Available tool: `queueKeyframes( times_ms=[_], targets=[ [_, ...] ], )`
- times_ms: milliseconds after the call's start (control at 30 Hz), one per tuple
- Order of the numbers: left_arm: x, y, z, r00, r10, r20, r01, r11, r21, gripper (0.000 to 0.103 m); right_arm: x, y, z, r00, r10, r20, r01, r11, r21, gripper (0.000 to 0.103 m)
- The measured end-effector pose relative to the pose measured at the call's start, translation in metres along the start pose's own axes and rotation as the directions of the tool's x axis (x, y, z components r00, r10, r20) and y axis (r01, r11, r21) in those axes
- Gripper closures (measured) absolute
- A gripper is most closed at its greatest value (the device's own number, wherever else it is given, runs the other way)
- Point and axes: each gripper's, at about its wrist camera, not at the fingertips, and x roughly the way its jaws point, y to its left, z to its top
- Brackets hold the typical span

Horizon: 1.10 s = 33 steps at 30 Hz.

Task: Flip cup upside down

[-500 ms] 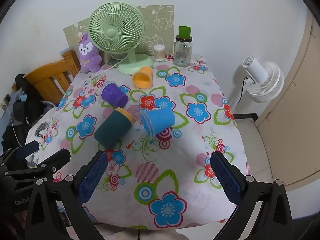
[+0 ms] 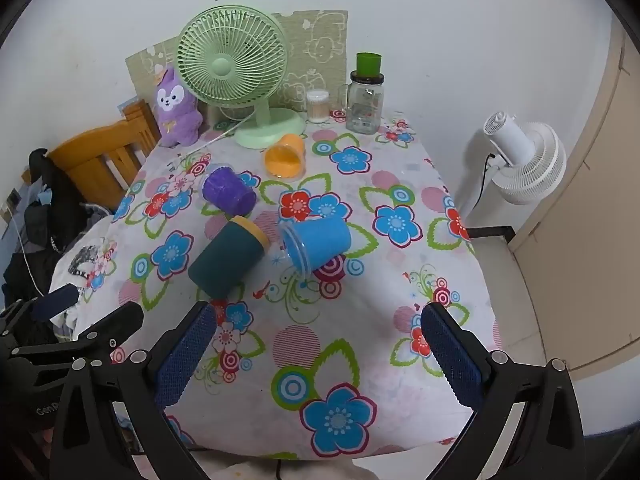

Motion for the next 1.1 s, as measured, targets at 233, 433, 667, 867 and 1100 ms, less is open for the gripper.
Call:
queueKeyframes(
  times_ms=[233,433,667,867,1100],
  targets=[
    [-0.0032,0.0115,-0.0049,1.0,-0.001,0.011,0.001,1.0,0.012,0.006,-0.0016,0.0024,-0.0002,1.0,-0.007,0.008,0.007,1.0,0.0,0.0],
    [-0.0033,0.0107,-0.0036,1.0,0.001,0.013,-0.001,1.0,0.012,0.006,-0.0019,0.0006,0.0006,1.0,-0.006,0.008,0.006,1.0,0.004,0.0],
    [-0.0034,0.0097,-0.0021,1.0,0.002,0.015,-0.002,1.0,0.014,0.006,-0.0003,0.0012,0.001,1.0,-0.004,0.003,0.004,1.0,0.002,0.0],
    [-0.0029,0.0098,-0.0021,1.0,0.003,0.013,-0.003,1.0,0.016,0.006,0.0033,0.0025,0.0004,1.0,-0.001,-0.007,0.001,1.0,0.001,0.0],
    [-0.0017,0.0103,-0.0033,1.0,0.002,0.018,-0.003,1.0,0.017,0.006,0.0063,0.0021,0.0014,1.0,0.009,-0.015,-0.009,1.0,0.003,0.0]
  ],
)
